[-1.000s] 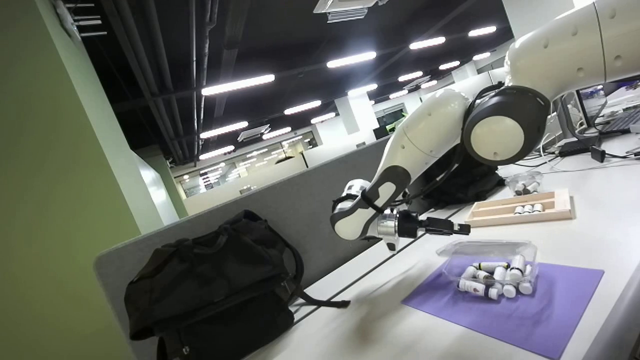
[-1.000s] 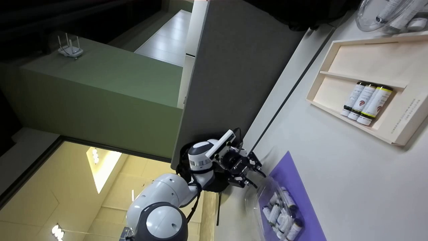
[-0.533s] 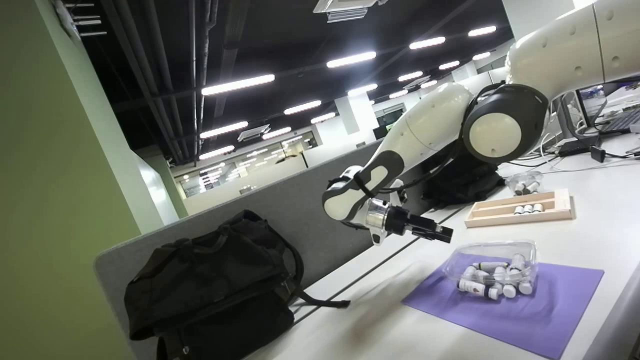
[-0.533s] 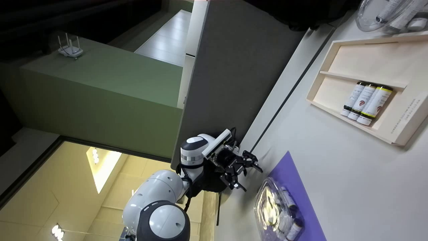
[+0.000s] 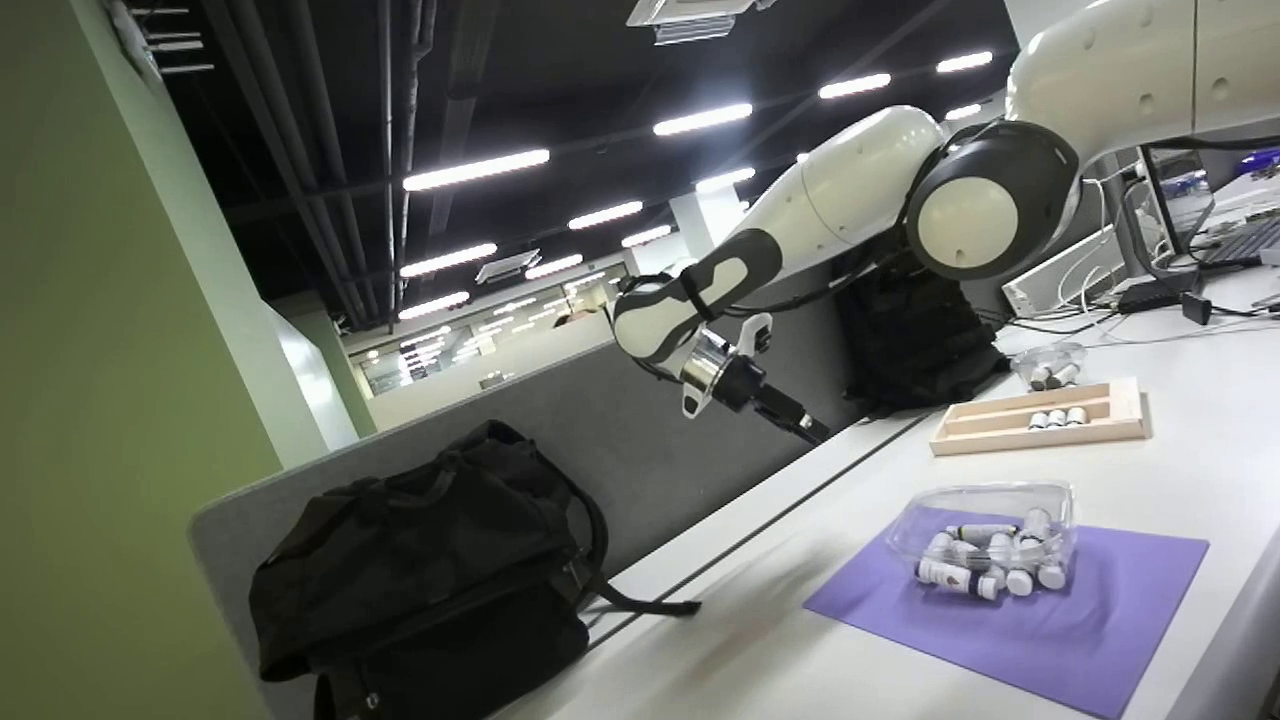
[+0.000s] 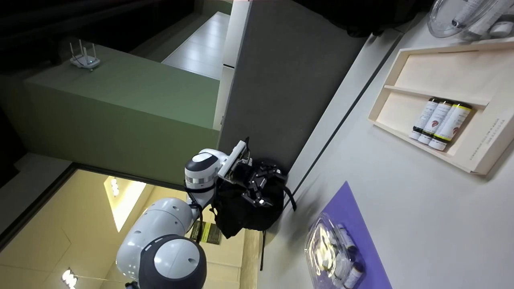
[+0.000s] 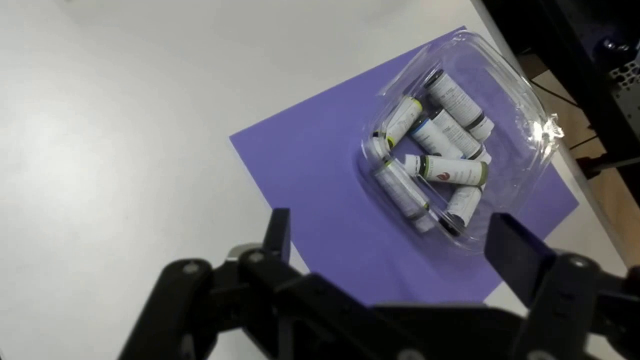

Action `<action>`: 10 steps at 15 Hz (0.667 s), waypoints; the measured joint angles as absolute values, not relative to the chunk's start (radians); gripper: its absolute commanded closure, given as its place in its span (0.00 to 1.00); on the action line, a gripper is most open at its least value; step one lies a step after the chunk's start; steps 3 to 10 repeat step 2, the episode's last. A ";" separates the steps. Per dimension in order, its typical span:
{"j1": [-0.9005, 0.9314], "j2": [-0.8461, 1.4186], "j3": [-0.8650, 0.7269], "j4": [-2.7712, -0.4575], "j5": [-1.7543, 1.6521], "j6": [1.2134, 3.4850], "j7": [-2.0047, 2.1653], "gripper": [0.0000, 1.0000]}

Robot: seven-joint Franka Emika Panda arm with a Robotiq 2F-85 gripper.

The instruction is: Close the lid of the bowl

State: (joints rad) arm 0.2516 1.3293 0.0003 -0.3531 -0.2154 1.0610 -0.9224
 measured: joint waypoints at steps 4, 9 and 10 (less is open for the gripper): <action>0.252 1.331 0.000 -0.360 -0.216 1.060 -0.926 0.00; 0.252 1.331 0.000 -0.360 -0.216 1.060 -0.926 0.00; 0.252 1.331 0.000 -0.360 -0.216 1.060 -0.926 0.00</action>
